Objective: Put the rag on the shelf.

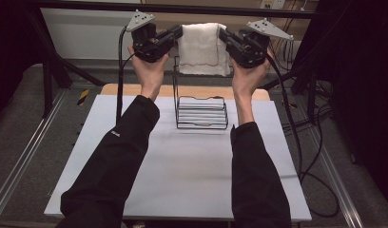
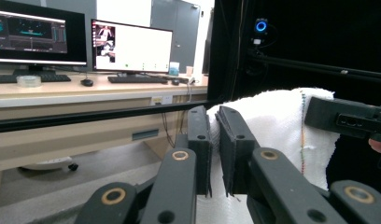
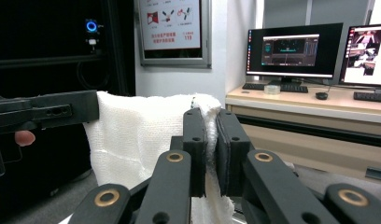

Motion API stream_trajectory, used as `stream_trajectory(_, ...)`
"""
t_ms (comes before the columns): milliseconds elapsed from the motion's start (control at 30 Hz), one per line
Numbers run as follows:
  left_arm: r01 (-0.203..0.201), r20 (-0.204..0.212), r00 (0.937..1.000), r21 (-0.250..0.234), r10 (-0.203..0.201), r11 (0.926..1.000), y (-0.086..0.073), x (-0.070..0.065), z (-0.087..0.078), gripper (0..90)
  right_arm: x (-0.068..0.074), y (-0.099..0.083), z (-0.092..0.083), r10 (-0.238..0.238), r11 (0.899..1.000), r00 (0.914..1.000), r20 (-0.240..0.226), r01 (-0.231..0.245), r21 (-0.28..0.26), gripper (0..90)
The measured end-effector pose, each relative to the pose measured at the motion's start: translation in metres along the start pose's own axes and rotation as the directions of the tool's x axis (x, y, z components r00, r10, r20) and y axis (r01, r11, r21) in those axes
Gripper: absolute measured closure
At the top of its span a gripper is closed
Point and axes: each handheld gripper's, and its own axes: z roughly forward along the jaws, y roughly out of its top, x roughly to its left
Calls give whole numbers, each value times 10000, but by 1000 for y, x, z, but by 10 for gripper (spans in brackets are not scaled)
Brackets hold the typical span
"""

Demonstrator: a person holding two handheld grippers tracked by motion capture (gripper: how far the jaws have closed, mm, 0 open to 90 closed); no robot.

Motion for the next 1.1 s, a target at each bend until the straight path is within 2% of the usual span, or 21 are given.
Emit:
stream_trajectory(167,-43,-93,9999,56,44,10000,-4,7,1,830,-1,-5,10,-24,9998,10000,-15,25,216,840)
stream_trajectory(300,81,-182,9998,207,-77,9998,-8,13,4,830,-1,-10,16,-3,9994,10000,-47,5,337,839)
stream_trajectory(633,99,-312,9995,458,-85,9989,-18,20,10,830,-5,-20,29,60,9978,10000,-53,-56,654,839)
stream_trajectory(667,168,-301,9994,488,-153,9987,-19,20,10,829,-6,-22,29,84,9978,9999,-69,-79,663,839)
stream_trajectory(767,24,-296,9996,602,-6,9982,-25,19,12,830,-7,-27,29,86,9970,9999,-69,-81,776,839)
stream_trajectory(1100,-76,-99,9999,960,86,9954,-41,14,15,829,-13,-41,20,172,9943,9998,43,-175,1056,838)
